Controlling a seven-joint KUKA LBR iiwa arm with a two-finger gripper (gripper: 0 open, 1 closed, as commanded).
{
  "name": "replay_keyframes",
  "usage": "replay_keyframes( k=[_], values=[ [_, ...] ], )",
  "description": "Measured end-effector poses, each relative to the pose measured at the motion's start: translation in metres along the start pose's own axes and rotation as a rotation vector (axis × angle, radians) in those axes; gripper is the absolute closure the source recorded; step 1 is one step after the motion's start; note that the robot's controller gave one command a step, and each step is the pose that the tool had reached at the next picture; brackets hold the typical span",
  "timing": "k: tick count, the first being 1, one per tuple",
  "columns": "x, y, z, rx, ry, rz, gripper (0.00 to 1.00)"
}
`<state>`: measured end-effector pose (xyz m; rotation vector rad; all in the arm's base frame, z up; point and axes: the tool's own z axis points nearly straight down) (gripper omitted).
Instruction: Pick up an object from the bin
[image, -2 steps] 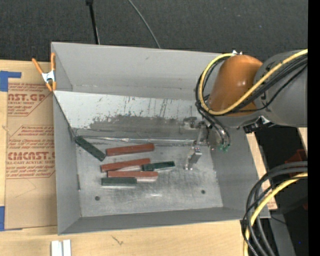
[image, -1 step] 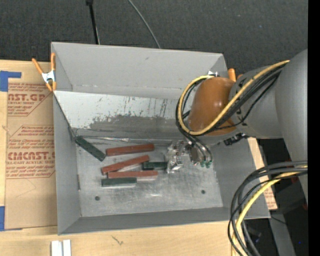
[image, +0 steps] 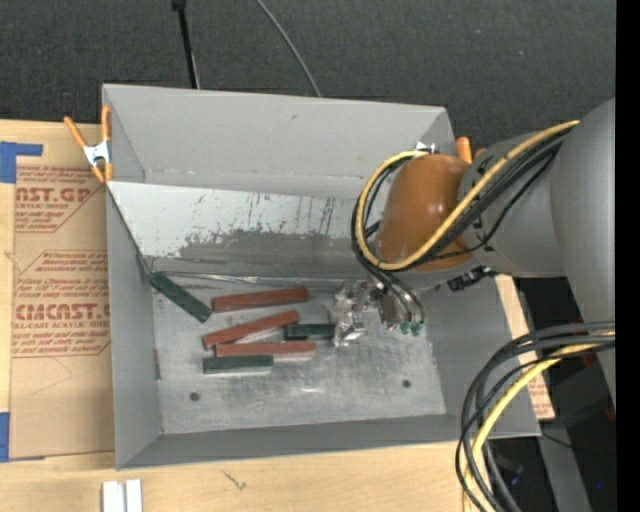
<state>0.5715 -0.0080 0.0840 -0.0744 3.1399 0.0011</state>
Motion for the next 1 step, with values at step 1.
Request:
replay_keyframes(
  k=[1],
  values=[
    [0.0217,0.0227,-0.1743,0.001,-0.006,-0.059,1.00]
  ],
)
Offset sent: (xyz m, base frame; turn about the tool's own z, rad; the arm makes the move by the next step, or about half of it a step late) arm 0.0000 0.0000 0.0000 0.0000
